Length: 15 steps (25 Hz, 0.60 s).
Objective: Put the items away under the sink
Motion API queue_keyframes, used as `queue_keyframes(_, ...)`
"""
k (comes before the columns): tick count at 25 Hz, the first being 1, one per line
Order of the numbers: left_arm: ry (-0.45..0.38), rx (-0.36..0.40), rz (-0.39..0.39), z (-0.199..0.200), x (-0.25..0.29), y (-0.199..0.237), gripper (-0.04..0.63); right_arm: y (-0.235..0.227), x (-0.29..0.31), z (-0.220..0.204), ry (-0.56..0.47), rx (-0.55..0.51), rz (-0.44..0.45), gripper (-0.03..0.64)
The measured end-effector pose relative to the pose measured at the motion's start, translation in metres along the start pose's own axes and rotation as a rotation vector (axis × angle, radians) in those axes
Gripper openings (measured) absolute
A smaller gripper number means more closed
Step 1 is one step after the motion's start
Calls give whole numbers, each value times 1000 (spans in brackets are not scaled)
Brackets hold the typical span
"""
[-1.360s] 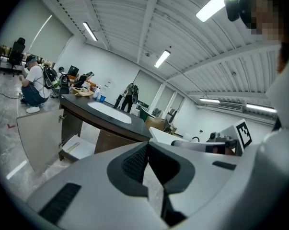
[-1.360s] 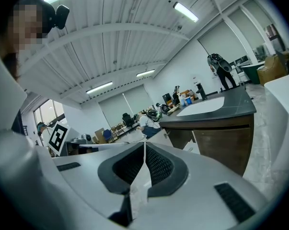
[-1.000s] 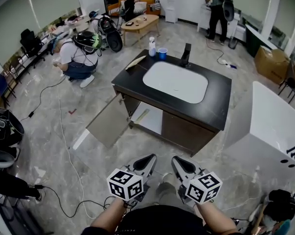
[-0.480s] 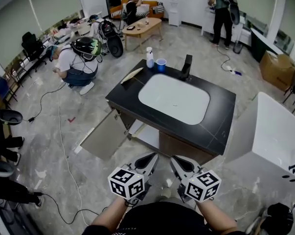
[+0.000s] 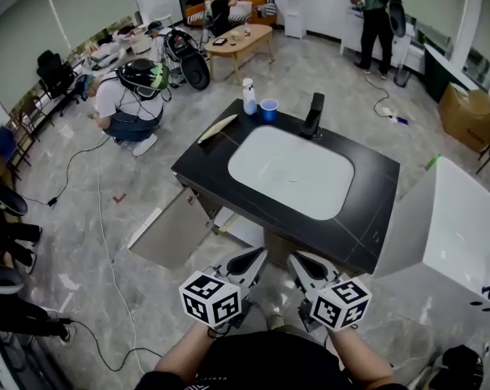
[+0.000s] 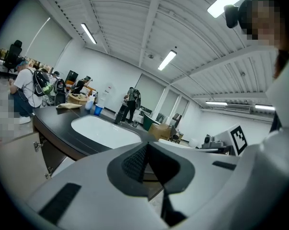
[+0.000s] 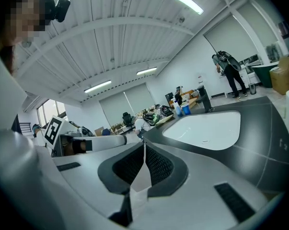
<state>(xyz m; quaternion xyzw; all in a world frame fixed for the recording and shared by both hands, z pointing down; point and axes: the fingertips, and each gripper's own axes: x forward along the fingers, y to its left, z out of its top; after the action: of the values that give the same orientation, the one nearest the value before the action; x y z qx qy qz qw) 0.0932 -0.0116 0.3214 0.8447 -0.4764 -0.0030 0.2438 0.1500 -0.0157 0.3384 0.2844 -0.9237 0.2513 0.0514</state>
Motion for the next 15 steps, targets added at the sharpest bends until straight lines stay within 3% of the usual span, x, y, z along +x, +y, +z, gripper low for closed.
queue_keyframes(7, -3, 11, -4, 20, 30, 29, 7, -20, 23, 19, -23, 2, -19, 38)
queue_keyframes(15, 26, 15, -90, 53, 82, 67, 8, -63, 68, 52, -66, 37, -118, 38)
